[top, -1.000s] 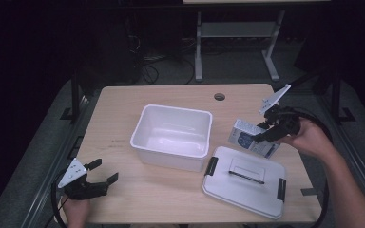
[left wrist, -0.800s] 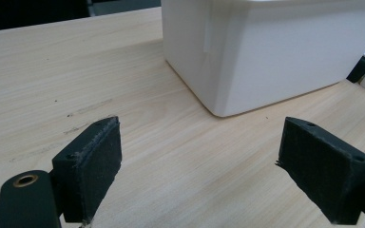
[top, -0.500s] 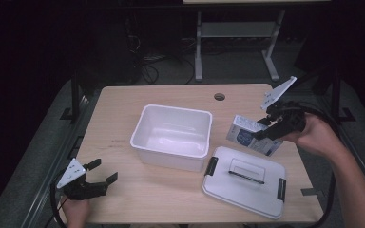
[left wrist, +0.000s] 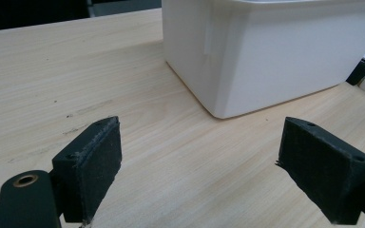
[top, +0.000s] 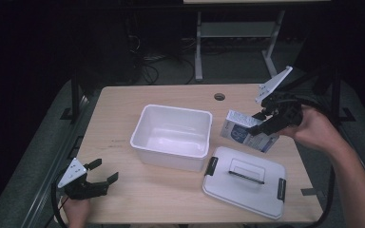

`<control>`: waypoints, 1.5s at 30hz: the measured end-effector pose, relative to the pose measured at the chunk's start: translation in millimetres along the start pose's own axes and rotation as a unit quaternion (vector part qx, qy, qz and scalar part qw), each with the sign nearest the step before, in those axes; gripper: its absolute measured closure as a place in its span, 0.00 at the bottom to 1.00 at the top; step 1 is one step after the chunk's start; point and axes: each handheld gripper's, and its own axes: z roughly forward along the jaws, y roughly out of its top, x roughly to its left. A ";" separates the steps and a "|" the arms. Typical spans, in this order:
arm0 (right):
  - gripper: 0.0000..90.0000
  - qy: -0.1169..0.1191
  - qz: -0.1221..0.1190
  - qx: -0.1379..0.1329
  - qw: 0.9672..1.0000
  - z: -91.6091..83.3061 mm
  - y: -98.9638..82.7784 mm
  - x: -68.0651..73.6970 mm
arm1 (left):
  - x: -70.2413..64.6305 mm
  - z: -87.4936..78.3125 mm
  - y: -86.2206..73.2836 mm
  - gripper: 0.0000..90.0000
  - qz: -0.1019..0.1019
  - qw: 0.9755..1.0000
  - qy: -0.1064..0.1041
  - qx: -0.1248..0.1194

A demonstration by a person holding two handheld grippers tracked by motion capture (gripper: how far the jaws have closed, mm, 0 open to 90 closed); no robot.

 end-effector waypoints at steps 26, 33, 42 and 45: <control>0.61 0.024 -0.033 -0.014 0.999 2.5 48.9 17.3 | 0.9 -1.9 -0.1 0.15 -0.002 1.000 0.001 -0.004; 0.61 0.029 -0.045 -0.017 0.998 9.0 61.1 21.2 | 1.4 -1.9 0.0 0.15 -0.002 1.000 0.002 -0.003; 0.61 0.040 -0.056 -0.018 0.997 17.4 77.6 25.8 | 1.7 -2.1 -0.3 0.15 -0.003 1.000 0.001 -0.005; 0.61 0.040 -0.059 -0.021 0.997 18.4 81.8 27.2 | 1.8 -2.1 -0.1 0.15 -0.003 1.000 0.001 -0.005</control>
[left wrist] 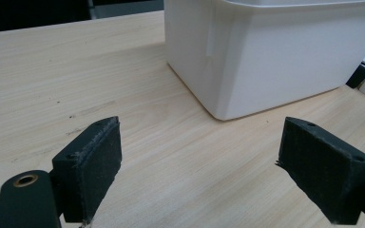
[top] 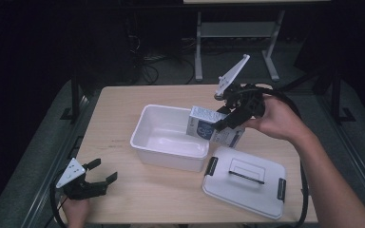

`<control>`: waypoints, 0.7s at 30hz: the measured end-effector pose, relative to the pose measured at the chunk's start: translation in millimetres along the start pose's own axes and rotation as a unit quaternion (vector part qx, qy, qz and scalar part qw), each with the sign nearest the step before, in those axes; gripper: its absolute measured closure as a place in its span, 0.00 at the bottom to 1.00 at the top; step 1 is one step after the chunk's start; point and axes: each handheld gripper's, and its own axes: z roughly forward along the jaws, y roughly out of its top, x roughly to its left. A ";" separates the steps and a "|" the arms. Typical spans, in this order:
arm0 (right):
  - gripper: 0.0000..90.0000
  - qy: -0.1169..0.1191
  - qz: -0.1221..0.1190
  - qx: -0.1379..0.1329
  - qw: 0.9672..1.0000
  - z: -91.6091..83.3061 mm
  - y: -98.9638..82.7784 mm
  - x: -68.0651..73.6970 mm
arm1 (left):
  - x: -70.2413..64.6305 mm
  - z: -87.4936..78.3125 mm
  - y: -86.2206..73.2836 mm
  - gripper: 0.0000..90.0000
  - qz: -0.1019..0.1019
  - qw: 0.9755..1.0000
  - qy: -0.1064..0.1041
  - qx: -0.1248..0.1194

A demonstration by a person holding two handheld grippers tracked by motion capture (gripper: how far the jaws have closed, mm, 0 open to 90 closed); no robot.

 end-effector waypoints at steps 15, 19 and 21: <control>0.61 0.014 -0.011 0.003 1.000 17.3 19.6 3.9 | 0.0 -0.6 -0.1 0.15 -0.001 1.000 0.000 -0.001; 0.61 0.020 -0.011 0.003 1.000 22.9 24.4 4.8 | 0.4 -0.8 -0.2 0.15 -0.002 1.000 -0.001 -0.002; 0.61 0.021 -0.013 0.006 1.000 25.7 26.8 4.7 | 0.3 -1.0 -0.2 0.15 -0.001 1.000 0.000 -0.002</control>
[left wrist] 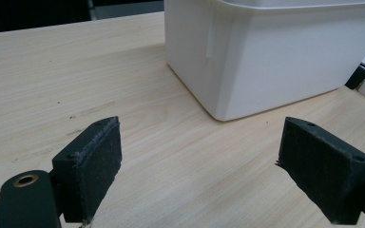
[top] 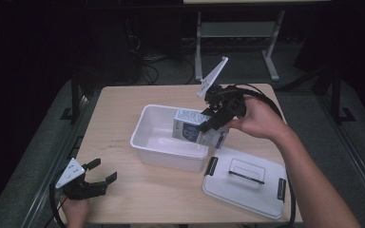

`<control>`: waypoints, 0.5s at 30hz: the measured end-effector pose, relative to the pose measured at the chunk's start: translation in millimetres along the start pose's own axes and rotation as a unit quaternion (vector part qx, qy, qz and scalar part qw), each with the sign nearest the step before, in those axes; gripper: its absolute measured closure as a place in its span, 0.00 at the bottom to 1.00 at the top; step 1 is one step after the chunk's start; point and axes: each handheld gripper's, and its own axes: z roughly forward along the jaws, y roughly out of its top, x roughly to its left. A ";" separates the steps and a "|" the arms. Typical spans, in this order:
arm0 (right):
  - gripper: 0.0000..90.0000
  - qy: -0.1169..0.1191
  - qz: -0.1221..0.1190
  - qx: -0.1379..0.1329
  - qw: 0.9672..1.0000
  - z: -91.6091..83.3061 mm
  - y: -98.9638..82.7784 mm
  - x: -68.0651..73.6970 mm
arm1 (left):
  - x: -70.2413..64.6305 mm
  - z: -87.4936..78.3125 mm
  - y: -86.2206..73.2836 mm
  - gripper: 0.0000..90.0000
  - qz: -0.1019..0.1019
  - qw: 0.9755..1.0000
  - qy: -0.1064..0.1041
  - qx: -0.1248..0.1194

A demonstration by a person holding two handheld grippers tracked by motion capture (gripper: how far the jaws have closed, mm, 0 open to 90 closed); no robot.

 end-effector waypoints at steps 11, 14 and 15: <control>0.61 0.011 0.000 -0.002 1.000 14.7 9.5 -1.4 | 0.3 -0.1 -0.1 0.15 0.000 1.000 0.000 0.000; 0.61 0.014 0.002 0.000 1.000 18.0 12.1 -1.7 | 0.5 -0.1 -0.1 0.15 0.000 1.000 0.000 0.000; 0.61 0.014 0.000 0.000 1.000 18.6 12.7 -2.2 | 0.5 -0.1 -0.1 0.15 0.000 1.000 0.000 0.000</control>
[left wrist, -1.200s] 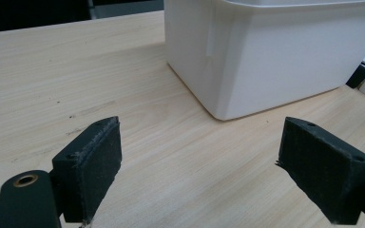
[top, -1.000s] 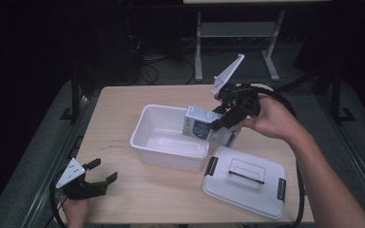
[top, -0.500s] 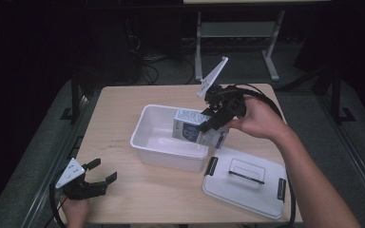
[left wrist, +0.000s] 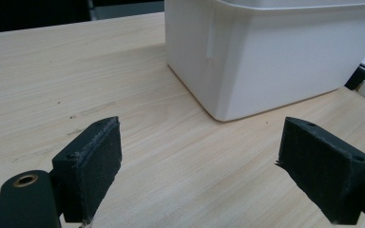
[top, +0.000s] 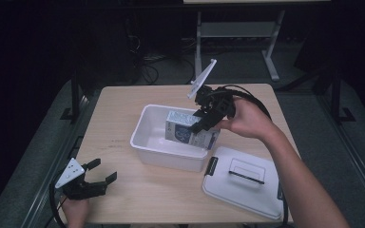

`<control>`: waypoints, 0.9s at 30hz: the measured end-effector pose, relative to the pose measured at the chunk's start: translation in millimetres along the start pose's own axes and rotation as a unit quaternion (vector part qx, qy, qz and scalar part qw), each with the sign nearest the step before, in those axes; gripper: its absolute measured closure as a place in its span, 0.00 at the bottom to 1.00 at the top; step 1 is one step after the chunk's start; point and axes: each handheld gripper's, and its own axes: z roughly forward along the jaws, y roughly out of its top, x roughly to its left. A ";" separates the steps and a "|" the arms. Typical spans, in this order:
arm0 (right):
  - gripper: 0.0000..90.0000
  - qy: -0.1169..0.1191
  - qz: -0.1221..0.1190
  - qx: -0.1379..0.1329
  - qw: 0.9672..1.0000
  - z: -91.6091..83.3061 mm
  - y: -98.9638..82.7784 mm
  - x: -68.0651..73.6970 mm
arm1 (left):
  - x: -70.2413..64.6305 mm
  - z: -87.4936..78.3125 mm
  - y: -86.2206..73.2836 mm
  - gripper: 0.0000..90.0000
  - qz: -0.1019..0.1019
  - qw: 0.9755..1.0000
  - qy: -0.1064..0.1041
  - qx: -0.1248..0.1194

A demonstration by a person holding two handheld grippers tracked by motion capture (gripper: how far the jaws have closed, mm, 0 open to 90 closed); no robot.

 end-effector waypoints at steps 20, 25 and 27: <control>0.61 0.008 -0.005 0.000 1.000 19.5 16.0 0.0 | 0.8 -0.2 -0.3 0.15 -0.002 1.000 -0.001 -0.003; 0.61 0.011 -0.001 0.005 1.000 27.8 16.4 -1.4 | 0.8 -0.5 -0.5 0.15 -0.004 1.000 -0.001 -0.005; 0.61 0.012 0.000 0.007 1.000 30.7 16.1 -2.3 | 1.0 -0.8 -0.4 0.15 -0.002 1.000 -0.001 -0.004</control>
